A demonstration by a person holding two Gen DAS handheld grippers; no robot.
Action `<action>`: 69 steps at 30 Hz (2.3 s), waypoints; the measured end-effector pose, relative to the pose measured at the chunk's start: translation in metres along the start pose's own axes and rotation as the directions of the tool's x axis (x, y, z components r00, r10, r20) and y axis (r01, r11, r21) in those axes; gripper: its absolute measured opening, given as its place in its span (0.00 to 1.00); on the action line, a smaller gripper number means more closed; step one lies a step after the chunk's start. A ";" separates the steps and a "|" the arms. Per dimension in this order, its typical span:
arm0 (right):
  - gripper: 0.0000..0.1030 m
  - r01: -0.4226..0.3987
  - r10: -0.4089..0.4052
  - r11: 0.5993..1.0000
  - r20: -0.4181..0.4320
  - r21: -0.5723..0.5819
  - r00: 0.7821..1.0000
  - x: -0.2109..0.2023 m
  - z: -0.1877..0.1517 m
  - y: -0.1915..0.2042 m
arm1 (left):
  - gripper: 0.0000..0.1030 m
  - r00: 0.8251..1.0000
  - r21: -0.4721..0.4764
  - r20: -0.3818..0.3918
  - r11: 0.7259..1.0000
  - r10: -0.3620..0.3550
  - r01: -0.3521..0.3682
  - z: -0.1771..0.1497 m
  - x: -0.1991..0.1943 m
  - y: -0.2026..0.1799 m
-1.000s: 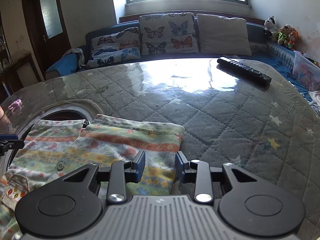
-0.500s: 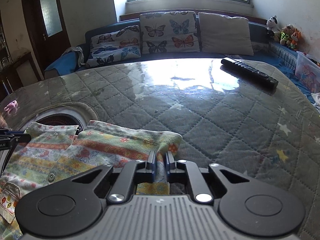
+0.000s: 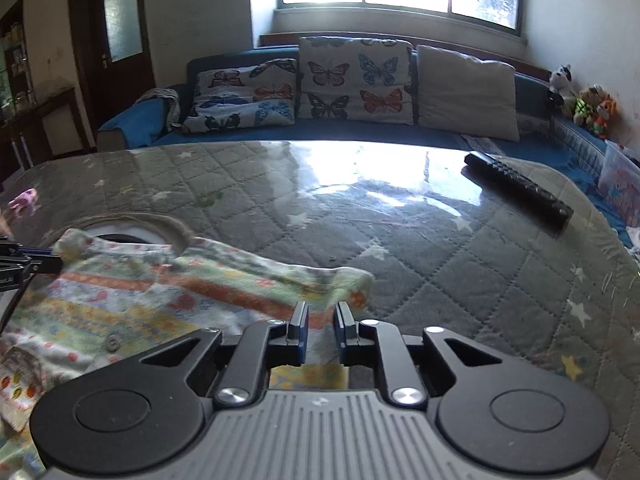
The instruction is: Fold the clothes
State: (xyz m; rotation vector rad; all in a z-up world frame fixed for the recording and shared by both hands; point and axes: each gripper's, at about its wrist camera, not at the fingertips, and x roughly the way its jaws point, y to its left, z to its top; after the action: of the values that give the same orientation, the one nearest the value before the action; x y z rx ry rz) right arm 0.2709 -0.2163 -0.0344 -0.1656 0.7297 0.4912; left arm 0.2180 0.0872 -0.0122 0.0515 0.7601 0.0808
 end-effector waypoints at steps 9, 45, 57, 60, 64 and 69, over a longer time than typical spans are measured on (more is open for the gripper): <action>0.36 -0.167 0.160 0.974 -0.053 -0.155 0.986 -0.051 -0.039 0.064 | 0.12 0.991 0.121 -0.001 0.983 -0.136 0.135 -0.036 -0.046 -0.051; 0.03 -0.358 0.336 0.914 -0.136 -0.192 0.932 -0.150 -0.124 0.147 | 0.12 0.946 0.080 0.069 0.947 -0.316 0.311 -0.103 -0.121 -0.073; 0.01 -0.372 0.372 0.928 0.014 -0.004 0.928 -0.189 -0.102 0.099 | 0.12 0.927 0.116 0.042 0.924 -0.372 0.365 -0.111 -0.115 -0.088; 0.01 -0.368 0.368 0.930 0.017 -0.004 0.930 -0.189 -0.102 0.100 | 0.12 0.924 0.122 0.038 0.919 -0.382 0.375 -0.113 -0.115 -0.091; 0.06 -0.363 0.362 0.930 -0.030 -0.056 0.932 -0.180 -0.107 0.114 | 0.12 0.922 0.112 0.041 0.919 -0.385 0.378 -0.112 -0.114 -0.089; 0.19 -0.370 0.361 0.920 -0.087 -0.127 0.929 -0.162 -0.118 0.137 | 0.12 0.921 0.087 0.046 0.920 -0.388 0.383 -0.109 -0.115 -0.085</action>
State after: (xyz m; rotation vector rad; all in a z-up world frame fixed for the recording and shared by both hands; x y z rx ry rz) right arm 0.0305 -0.1931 -0.0096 -0.1781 0.7903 0.9006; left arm 0.0642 -0.0059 -0.0191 -0.0237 0.6984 -0.3260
